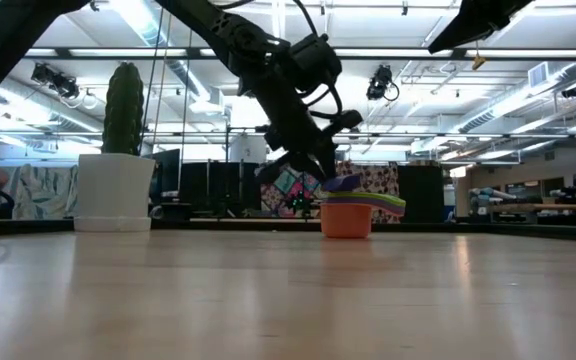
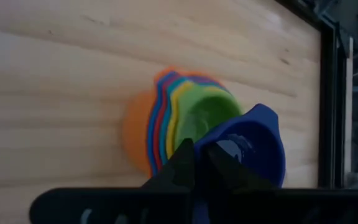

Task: Nest measuring cups in basket
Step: Stack the dark blue measuring cup on top of the green measuring cup

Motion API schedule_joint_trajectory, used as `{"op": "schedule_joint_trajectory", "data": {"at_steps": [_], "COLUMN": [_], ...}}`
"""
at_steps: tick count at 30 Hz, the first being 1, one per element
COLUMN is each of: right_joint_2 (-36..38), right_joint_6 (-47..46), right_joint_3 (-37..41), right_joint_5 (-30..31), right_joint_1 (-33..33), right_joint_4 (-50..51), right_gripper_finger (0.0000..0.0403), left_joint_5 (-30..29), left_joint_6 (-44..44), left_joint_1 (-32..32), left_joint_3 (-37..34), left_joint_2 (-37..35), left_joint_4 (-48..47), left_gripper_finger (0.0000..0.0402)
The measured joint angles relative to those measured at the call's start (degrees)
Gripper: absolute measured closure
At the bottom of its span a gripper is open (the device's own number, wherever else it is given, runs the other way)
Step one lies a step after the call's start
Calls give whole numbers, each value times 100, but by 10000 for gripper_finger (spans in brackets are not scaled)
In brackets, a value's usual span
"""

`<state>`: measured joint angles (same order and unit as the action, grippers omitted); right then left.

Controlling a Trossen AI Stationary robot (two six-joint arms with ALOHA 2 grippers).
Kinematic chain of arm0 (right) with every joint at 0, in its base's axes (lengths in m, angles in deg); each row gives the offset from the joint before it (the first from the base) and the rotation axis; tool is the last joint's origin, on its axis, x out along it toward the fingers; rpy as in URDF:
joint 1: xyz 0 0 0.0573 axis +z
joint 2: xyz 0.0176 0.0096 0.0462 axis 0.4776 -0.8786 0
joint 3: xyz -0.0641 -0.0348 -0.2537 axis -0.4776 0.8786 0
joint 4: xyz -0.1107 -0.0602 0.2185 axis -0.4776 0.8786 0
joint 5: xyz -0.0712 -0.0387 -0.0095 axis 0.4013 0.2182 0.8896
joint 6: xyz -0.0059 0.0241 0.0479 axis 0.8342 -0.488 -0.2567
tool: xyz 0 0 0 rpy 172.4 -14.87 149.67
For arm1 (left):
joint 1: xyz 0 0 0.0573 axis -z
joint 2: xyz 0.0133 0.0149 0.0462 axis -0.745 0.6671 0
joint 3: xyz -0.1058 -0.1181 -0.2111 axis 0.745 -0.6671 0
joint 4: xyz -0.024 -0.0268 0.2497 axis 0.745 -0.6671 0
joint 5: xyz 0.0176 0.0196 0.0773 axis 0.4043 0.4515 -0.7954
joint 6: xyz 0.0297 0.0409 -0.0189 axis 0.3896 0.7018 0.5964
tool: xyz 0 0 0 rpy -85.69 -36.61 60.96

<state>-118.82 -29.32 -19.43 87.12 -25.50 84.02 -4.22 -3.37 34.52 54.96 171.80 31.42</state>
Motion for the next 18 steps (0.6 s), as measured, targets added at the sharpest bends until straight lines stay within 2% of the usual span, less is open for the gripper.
{"op": "schedule_joint_trajectory", "data": {"at_steps": [11, 18], "right_joint_2": [0, 0], "right_joint_6": [40, 40], "right_joint_3": [0, 0], "right_joint_5": [0, 0], "right_joint_1": [-4, -4], "right_joint_4": [-28, -28], "right_gripper_finger": [398, 397], "left_joint_5": [-28, 149], "left_joint_6": [312, 1030], "left_joint_1": [-82, -124], "left_joint_3": [-2, -2], "left_joint_2": [0, 0], "left_joint_4": [8, 433], "left_gripper_finger": [384, 329]}}
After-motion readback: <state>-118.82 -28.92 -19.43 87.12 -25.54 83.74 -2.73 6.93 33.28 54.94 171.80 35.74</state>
